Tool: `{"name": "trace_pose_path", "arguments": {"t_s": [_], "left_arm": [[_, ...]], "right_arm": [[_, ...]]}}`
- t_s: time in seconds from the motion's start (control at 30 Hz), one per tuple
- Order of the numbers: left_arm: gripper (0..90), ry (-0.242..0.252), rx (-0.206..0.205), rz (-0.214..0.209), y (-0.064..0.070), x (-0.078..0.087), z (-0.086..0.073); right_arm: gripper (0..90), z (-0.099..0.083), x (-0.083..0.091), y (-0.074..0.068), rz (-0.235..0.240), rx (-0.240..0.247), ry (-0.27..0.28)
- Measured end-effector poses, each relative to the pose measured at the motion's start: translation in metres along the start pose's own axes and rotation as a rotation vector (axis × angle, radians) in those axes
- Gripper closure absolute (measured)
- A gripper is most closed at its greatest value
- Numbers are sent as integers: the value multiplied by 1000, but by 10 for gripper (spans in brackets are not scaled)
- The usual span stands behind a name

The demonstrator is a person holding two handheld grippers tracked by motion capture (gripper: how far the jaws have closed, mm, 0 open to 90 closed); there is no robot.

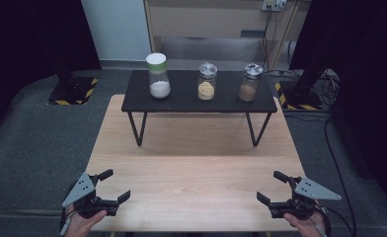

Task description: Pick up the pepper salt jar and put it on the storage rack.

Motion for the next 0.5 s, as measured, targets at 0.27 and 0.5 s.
{"name": "trace_pose_path", "arguments": {"t_s": [0.27,0.5], "left_arm": [[12,1,-4,-6,0,-1,0],[13,5,-4,-7,0,0,0]], "right_arm": [[48,-5,-6,1,31,7,-30],[50,-8,-8,1,34,13,-36]]}}
Point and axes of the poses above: each handheld gripper's, and its own axes: x roughly backward along the jaws, z roughly out of its top, y roughly to its right, the point moved 9 cm from there along -x, roughly forward along the jaws, and after that the axes turned 5 degrees about y, right-handed, at the moved point
